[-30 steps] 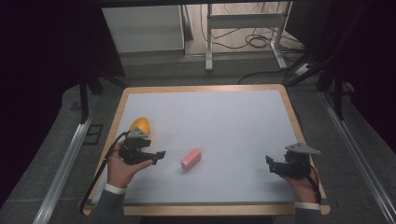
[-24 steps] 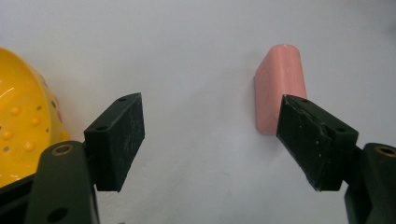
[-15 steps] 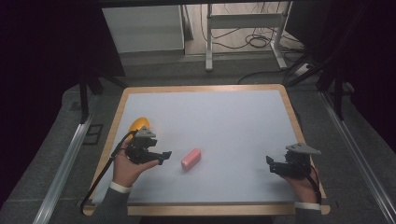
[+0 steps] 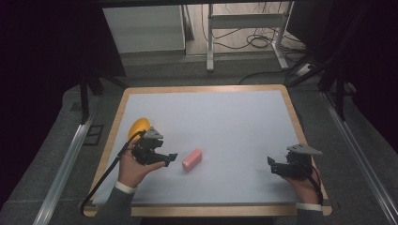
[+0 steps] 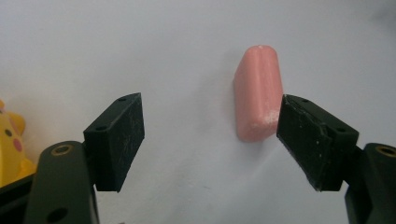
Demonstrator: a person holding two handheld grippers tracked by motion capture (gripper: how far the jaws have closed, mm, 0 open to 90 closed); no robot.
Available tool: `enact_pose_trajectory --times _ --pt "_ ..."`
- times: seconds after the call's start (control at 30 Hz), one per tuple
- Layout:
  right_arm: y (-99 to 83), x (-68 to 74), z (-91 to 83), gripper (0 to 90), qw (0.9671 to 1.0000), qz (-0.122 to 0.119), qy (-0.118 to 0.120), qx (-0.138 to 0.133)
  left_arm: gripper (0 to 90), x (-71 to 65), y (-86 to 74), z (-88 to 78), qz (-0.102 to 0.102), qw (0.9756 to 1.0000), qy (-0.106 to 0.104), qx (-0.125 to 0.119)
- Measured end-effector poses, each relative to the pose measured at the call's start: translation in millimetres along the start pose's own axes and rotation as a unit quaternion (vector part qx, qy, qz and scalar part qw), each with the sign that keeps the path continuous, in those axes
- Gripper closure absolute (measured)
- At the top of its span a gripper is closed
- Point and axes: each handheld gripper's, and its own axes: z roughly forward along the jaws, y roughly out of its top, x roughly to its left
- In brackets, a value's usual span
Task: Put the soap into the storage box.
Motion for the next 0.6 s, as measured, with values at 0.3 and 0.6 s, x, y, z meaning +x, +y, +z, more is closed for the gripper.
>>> enact_pose_trajectory --times 0.3,0.6 --pt "-0.4 0.3 0.3 8.0 1.0 -0.003 0.002 -0.002 23.3 -7.9 5.6 8.1 0.003 0.9999 -0.01 0.004" --pt "-0.9 -0.2 1.0 8.0 1.0 -0.003 0.001 0.0 23.0 -17.5 11.1 16.9 0.013 0.9997 -0.015 0.013"
